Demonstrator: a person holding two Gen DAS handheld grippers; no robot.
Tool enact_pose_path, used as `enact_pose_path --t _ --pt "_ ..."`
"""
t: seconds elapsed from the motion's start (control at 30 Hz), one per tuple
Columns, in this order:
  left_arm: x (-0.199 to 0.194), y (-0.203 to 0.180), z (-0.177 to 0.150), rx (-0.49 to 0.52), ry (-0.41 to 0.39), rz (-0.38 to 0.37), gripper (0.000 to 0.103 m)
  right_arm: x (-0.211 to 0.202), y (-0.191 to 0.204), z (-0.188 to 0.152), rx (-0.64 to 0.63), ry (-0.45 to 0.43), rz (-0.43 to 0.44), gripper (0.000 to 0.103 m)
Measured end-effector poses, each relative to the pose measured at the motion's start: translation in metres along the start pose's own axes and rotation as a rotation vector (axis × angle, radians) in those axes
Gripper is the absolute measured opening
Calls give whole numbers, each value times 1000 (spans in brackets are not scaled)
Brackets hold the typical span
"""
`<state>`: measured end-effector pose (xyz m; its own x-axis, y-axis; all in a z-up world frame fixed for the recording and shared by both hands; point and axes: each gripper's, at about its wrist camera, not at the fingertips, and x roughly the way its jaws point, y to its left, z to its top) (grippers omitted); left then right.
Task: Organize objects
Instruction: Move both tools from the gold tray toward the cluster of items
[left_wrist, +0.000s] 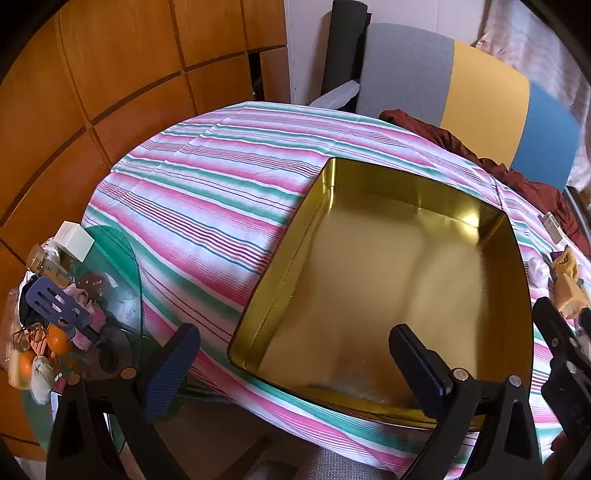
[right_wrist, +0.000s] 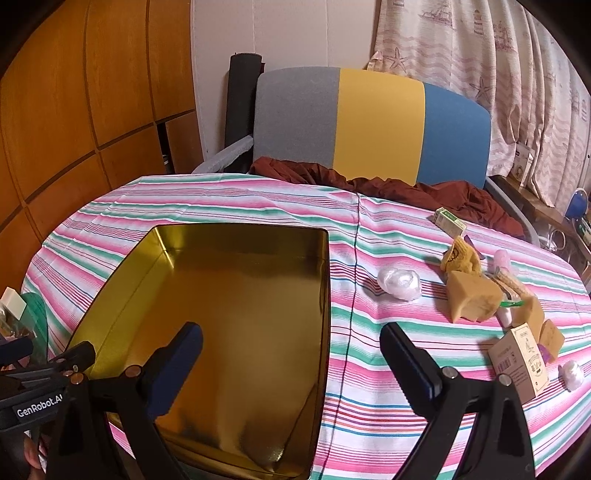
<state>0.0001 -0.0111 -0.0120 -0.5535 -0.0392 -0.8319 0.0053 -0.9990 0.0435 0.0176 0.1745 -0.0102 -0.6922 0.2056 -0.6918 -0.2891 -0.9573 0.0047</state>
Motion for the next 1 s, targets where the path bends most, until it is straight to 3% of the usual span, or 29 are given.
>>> enact_pose_path --t 0.63,0.73,0.9,1.0 --pt "-4 -9 0 25 2 -14 103 -7 -16 1 35 -23 49 101" --pt "-4 -13 -1 26 13 -48 103 -9 -23 0 22 -50 105 103" --pt "-2 -24 -2 31 24 -138 103 -10 -42 -7 10 -29 65 103" --pt "-1 -33 -6 23 29 -250 103 -15 -59 -15 -3 -37 17 103"
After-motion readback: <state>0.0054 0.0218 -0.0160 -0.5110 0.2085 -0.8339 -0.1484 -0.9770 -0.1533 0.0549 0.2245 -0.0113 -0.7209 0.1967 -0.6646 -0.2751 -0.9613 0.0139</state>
